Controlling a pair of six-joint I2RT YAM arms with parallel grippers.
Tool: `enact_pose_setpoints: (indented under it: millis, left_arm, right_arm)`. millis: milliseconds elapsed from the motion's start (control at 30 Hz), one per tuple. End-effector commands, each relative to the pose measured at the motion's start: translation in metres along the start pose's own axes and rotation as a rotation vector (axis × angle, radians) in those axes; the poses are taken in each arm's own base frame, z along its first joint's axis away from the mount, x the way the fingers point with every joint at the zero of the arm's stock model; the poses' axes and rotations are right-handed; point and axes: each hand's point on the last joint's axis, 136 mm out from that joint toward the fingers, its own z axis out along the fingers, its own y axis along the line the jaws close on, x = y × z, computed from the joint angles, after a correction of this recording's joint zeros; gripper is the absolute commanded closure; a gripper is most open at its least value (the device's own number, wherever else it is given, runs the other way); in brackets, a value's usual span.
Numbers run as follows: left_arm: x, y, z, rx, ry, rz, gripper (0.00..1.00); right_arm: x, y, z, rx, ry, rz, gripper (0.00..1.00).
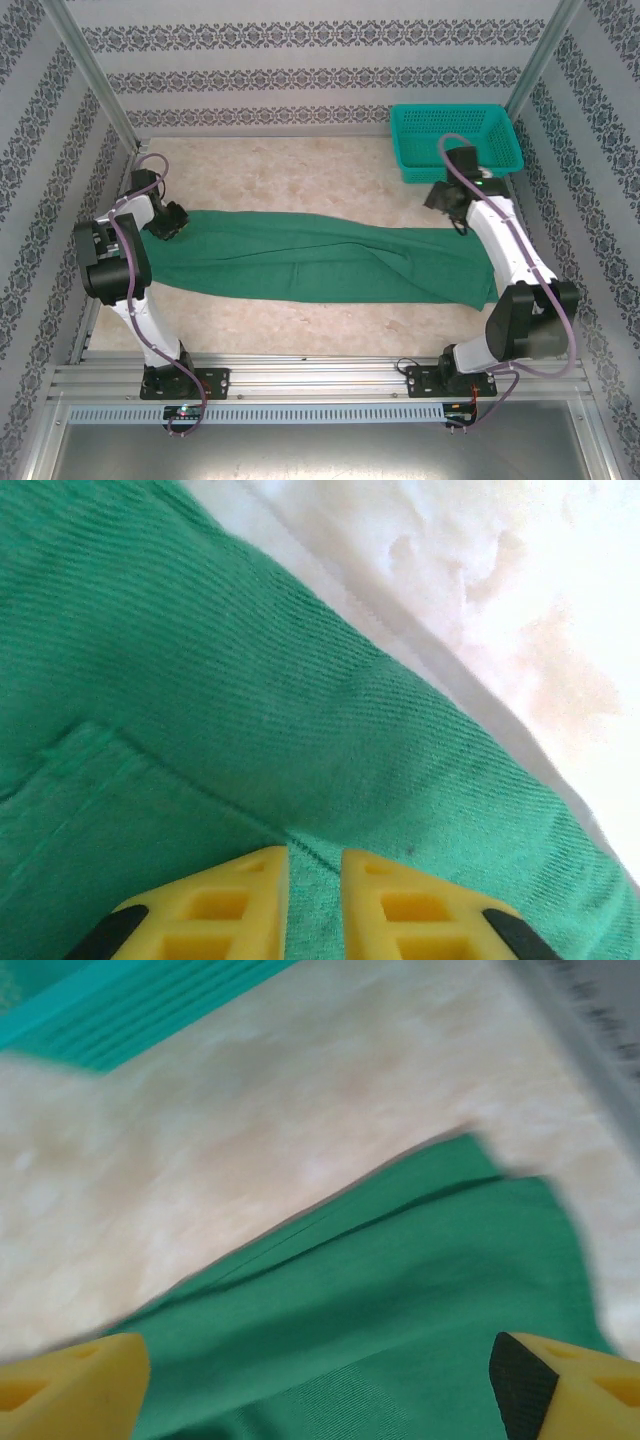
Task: Roll up the long pants
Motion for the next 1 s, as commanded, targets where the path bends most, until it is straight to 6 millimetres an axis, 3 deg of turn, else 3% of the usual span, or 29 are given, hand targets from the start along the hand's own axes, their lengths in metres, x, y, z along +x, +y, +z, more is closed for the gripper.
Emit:
enact_pose_setpoints:
  millis: [0, 133, 400, 667, 967]
  left_arm:
    - [-0.005, -0.004, -0.031, -0.011, -0.048, 0.015, 0.76]
    - [-0.004, -0.013, -0.047, -0.008, -0.071, 0.049, 0.73]
    - [0.004, -0.015, -0.048, -0.010, -0.064, 0.065, 0.72]
    - [0.004, -0.013, -0.043, -0.014, -0.055, 0.070, 0.73]
    - [0.010, -0.010, -0.033, -0.015, -0.035, 0.069, 0.73]
  right_arm:
    - [0.048, 0.046, 0.015, -0.095, 0.178, -0.126, 0.13]
    - [0.091, 0.084, 0.034, -0.099, 0.308, -0.284, 0.13]
    - [0.132, 0.130, 0.041, -0.146, 0.394, -0.446, 0.17]
    - [0.160, 0.129, 0.046, -0.106, 0.455, -0.539, 0.22]
    - [0.185, 0.110, 0.062, -0.054, 0.489, -0.585, 0.27]
